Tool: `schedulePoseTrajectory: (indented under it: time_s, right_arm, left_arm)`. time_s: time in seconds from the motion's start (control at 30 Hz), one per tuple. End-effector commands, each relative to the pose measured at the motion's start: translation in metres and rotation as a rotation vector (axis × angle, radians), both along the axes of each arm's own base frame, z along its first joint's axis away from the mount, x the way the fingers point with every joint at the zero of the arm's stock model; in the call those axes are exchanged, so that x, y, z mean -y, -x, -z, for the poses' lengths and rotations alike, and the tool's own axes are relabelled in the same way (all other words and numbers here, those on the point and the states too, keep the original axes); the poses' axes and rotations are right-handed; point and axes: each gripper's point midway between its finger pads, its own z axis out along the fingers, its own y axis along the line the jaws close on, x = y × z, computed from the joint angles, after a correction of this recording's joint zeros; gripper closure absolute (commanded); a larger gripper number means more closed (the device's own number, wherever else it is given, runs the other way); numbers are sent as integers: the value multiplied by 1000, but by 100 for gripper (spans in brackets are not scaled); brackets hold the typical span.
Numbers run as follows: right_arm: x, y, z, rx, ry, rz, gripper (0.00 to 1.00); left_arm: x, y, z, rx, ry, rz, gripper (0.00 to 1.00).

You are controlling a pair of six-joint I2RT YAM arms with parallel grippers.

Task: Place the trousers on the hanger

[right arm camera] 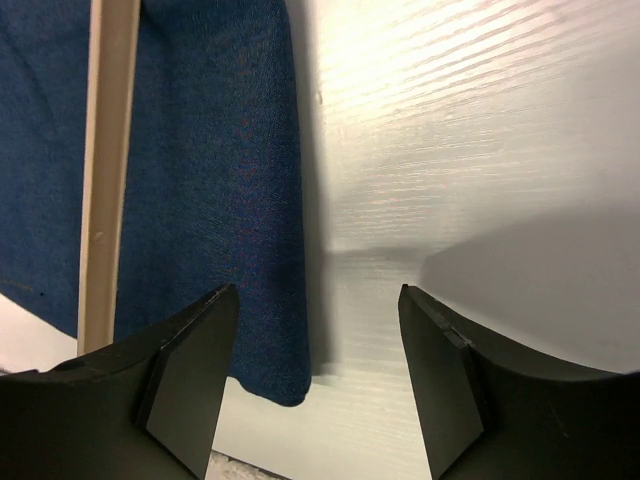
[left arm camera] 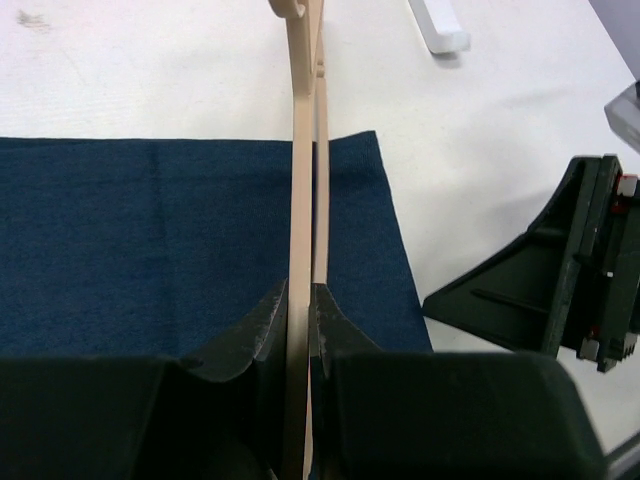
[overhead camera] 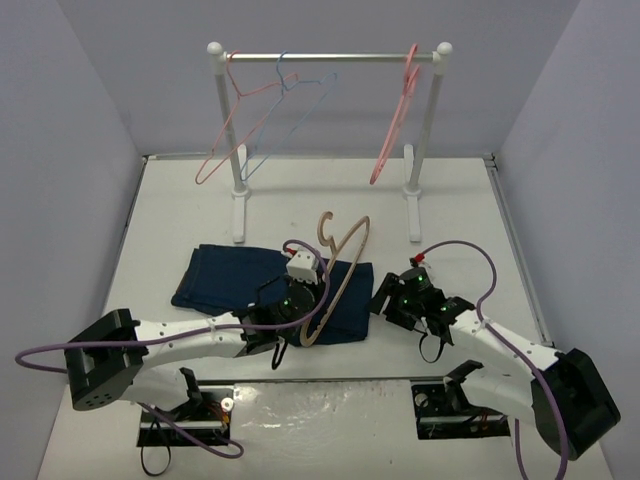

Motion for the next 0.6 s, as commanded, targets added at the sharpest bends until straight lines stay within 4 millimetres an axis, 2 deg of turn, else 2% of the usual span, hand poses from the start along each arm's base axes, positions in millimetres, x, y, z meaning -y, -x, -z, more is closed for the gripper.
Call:
schedulePoseTrajectory:
  time_s: [0.0,0.23,0.37,0.5,0.57]
  right_arm:
    - [-24,-13,-7,62,-99,-81,38]
    - [-34,-16,-2,73,-132,-116,39]
    - [-35,-16,4,63,-125,-125,45]
    - [-30,-16,12,61,-87,-127,61]
    - [-26,-17,13,64,-56,-132,78]
  left_arm:
    - [-8,-10,-28,77,115,-154,100]
    - [-28,-3,-10,56,77,-248,100]
    - [-34,-1,-1,47,62,-260,100]
    - [-43,1,7,46,40,-267,100]
    - [-45,3,8,51,24,-253,100]
